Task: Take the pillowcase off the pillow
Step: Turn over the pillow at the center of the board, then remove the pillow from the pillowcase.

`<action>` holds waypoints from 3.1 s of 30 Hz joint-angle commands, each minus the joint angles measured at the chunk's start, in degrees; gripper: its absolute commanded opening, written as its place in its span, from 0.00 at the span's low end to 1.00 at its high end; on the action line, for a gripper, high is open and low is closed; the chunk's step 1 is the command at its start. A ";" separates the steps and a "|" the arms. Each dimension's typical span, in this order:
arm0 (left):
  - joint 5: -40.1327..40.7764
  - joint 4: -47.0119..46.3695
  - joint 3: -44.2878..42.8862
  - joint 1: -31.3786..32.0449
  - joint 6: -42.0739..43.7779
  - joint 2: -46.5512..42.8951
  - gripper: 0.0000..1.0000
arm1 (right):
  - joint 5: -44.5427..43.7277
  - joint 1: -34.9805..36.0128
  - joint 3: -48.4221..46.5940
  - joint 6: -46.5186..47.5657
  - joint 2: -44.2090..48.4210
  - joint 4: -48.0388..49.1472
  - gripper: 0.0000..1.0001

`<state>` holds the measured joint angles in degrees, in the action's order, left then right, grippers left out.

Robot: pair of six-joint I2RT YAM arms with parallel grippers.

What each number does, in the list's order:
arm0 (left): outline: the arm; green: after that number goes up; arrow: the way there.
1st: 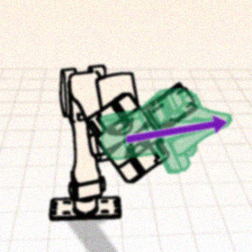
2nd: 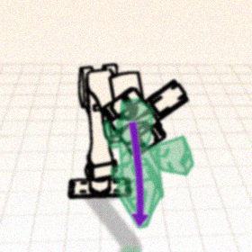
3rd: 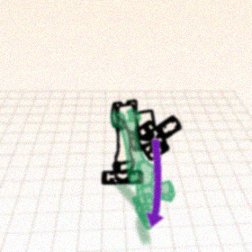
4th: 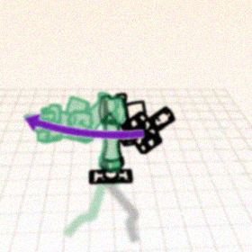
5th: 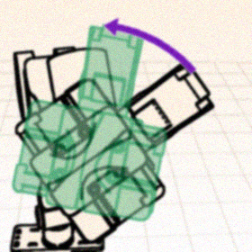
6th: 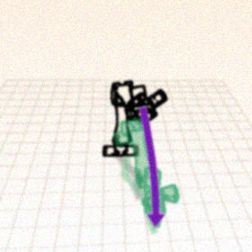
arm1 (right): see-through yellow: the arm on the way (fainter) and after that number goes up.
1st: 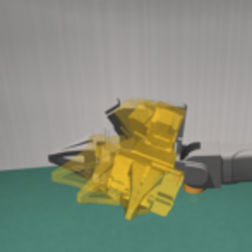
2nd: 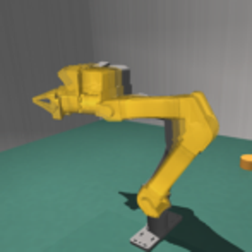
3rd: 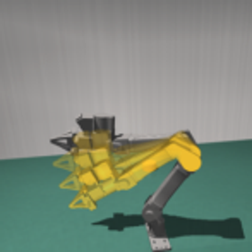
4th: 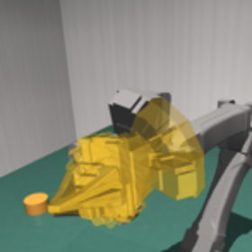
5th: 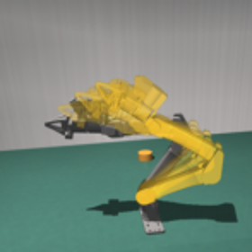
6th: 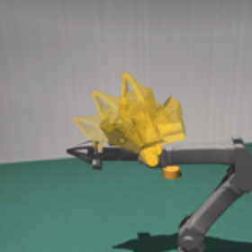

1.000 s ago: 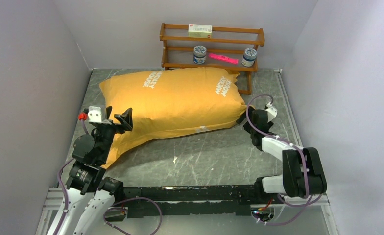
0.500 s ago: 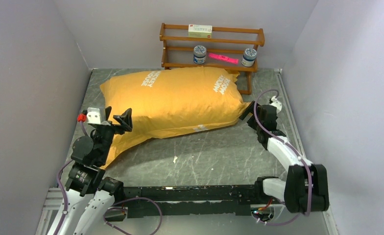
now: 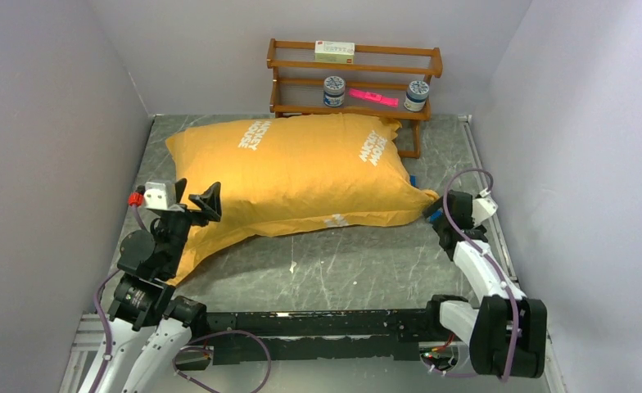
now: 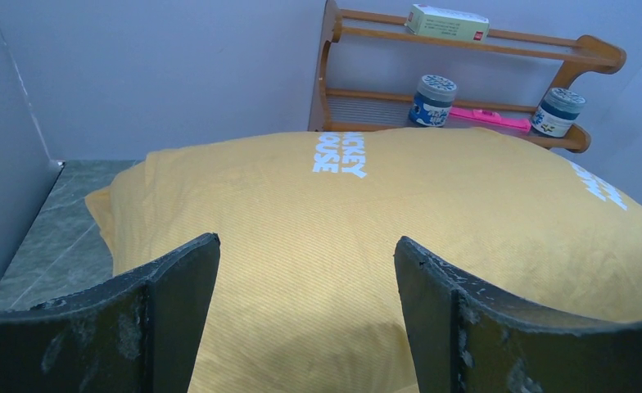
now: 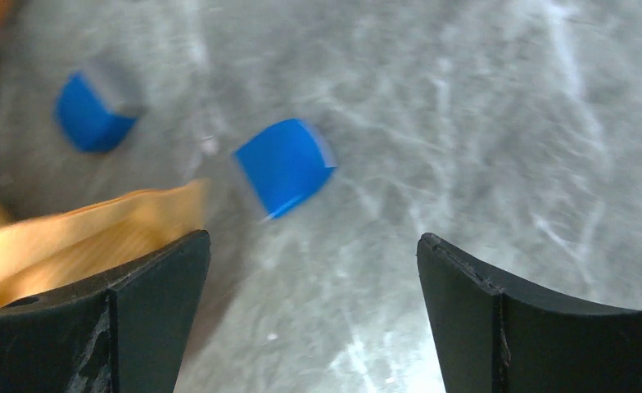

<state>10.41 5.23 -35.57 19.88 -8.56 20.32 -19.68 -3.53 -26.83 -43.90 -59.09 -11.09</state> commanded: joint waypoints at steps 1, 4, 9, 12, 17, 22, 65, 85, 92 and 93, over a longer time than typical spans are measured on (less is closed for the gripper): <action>0.83 -1.05 0.24 0.51 1.35 -0.93 0.83 | -8.22 -2.34 -2.71 -3.99 -4.98 -4.85 1.00; 0.89 -1.08 0.25 0.68 1.42 -1.06 0.83 | -12.58 -2.56 -5.56 -4.54 -9.20 -8.12 1.00; 1.01 -1.08 0.24 0.86 1.52 -1.29 0.83 | -14.13 -2.55 -7.77 -3.62 -13.94 -9.04 1.00; 1.07 -1.05 0.24 1.10 1.70 -1.33 0.83 | -12.90 -2.53 -7.68 -1.01 -15.46 -4.94 0.99; 1.46 -0.91 0.24 1.29 1.95 -1.51 0.83 | -7.52 -2.53 -11.04 0.16 -22.06 -0.65 0.96; 1.72 -0.85 0.24 1.39 2.23 -1.59 0.83 | -0.03 -2.40 -14.85 -1.12 -26.91 4.79 0.94; 3.82 13.43 -23.71 0.93 -2.29 34.44 0.85 | 22.29 20.09 -10.27 9.16 5.85 10.83 0.95; -19.06 16.93 -60.61 -11.95 2.48 78.54 0.91 | 20.33 34.31 4.43 -13.71 13.18 28.05 0.95; -31.00 21.76 -67.33 -12.58 6.72 87.62 0.92 | 20.10 35.24 2.22 -11.20 6.79 29.00 0.98; -33.42 22.40 -66.95 -12.58 7.21 88.17 0.94 | 19.78 35.18 1.80 -10.41 5.86 29.43 0.98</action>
<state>-11.90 23.86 -100.03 7.51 -5.37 106.43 -3.68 30.06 -22.85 -53.15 -50.06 14.35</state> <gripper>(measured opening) 0.920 0.975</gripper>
